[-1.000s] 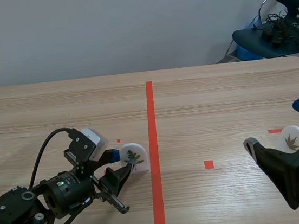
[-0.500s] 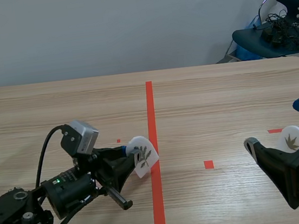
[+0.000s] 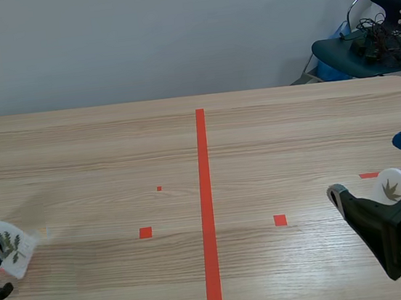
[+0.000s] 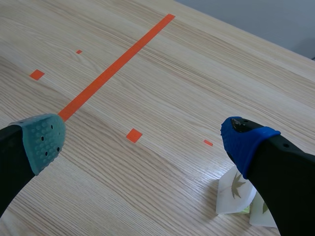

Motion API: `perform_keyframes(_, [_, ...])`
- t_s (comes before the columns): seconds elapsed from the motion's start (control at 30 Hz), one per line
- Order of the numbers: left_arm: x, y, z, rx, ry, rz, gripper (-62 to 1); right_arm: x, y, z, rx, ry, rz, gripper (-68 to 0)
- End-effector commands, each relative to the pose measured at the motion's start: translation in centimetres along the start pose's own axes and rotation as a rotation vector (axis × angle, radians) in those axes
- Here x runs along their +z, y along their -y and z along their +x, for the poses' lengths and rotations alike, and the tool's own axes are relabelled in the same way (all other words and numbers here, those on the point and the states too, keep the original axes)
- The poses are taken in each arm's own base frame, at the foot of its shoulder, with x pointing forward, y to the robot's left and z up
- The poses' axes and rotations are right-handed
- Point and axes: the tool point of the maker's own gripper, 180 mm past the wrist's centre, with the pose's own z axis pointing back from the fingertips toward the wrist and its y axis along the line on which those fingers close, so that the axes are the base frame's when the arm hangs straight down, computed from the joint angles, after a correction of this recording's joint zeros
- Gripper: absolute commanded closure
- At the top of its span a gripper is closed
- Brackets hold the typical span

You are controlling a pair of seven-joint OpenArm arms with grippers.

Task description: Do the leaf sorting experiment

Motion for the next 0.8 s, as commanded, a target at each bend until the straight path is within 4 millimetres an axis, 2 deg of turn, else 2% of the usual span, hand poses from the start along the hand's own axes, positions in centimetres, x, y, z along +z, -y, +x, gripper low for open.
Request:
perform_keyframes(0.0, [-1.3, 0.1, 1.7, -0.002, 0.063, -0.004, -4.2, -0.1, 0.1, 1.2, 0.007, 0.04, 0.0, -67.9])
perform_keyframes(0.17, [-2.3, -1.7, 1.5, 0.007, 0.063, 0.057, -5.3, -0.1, 0.1, 1.2, 0.007, 0.04, 0.0, -67.9])
perform_keyframes(0.23, [-2.6, -2.1, 1.2, 0.012, 0.057, 0.067, -13.6, -0.1, 0.1, 1.2, 0.007, 0.039, 0.0, -67.9])
perform_keyframes(0.33, [-2.5, -2.5, 1.3, 0.015, 0.06, 0.073, -32.6, -0.1, 0.1, 1.2, 0.007, 0.04, 0.0, -67.9])
perform_keyframes(0.37, [-2.5, -2.6, 1.6, 0.017, 0.065, 0.074, -37.0, -0.1, 0.1, 1.2, 0.007, 0.04, 0.0, -67.9])
perform_keyframes(0.43, [-2.5, -2.7, 2.2, 0.019, 0.079, 0.065, -41.0, -0.1, 0.1, 1.2, 0.007, 0.04, 0.0, -67.9])
perform_keyframes(0.53, [-2.1, -1.3, 4.4, 0.018, 0.119, -0.049, -41.8, -0.1, 0.1, 1.2, 0.007, 0.04, 0.0, -67.9])
perform_keyframes(0.63, [-0.4, 1.3, 7.9, 0.061, 0.18, -0.234, -42.7, -0.1, 0.1, 1.2, 0.007, 0.039, 0.0, -67.9])
perform_keyframes(0.67, [0.4, 2.1, 9.2, 0.069, 0.205, -0.287, -45.0, -0.1, 0.1, 1.2, 0.007, 0.039, 0.0, -67.9])
perform_keyframes(0.7, [0.9, 2.0, 10.5, 0.07, 0.231, -0.286, -48.3, -0.1, 0.1, 1.2, 0.007, 0.04, 0.0, -67.9])
perform_keyframes(0.77, [2.1, 2.8, 12.5, 0.058, 0.252, -0.306, -58.6, -0.1, 0.1, 1.2, 0.007, 0.04, 0.0, -67.9])
